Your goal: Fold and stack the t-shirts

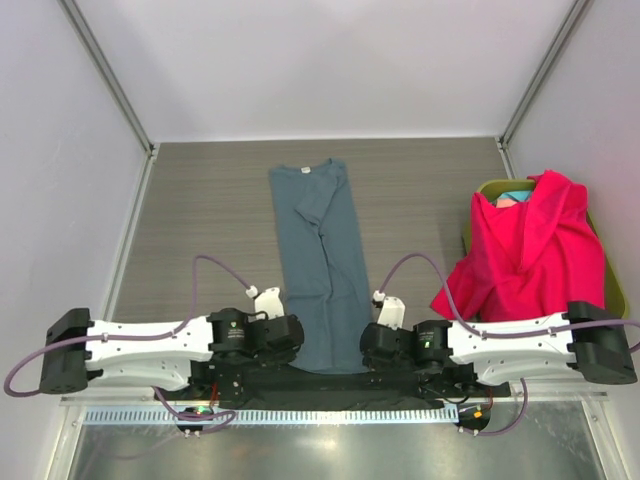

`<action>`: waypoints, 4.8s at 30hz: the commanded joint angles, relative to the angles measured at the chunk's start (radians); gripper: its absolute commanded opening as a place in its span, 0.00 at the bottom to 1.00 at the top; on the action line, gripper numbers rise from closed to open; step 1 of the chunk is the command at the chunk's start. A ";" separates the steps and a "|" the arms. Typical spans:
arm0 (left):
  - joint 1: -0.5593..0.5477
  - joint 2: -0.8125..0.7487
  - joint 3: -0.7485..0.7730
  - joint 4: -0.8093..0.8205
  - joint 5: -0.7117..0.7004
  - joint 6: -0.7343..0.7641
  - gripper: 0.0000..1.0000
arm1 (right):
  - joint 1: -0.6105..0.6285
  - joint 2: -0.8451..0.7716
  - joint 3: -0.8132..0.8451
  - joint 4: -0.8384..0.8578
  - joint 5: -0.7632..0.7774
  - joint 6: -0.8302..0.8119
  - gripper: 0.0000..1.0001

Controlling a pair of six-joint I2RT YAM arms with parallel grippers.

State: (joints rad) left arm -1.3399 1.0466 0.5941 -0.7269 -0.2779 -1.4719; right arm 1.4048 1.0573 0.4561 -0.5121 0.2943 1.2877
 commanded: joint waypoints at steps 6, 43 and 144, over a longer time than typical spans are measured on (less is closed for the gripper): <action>-0.206 -0.014 0.236 -0.321 -0.188 -0.217 0.00 | 0.089 -0.003 0.217 -0.166 0.066 -0.007 0.01; 0.961 0.725 0.946 -0.049 0.272 0.794 0.00 | -0.836 0.820 1.136 -0.172 -0.171 -0.864 0.01; 0.863 0.360 -0.025 0.592 0.450 0.562 0.00 | -0.946 0.477 0.104 0.554 -0.695 -0.702 0.02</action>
State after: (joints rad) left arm -0.4599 1.4200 0.5774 -0.1104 0.1905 -0.9100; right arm 0.4507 1.5661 0.5861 0.1314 -0.4316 0.6037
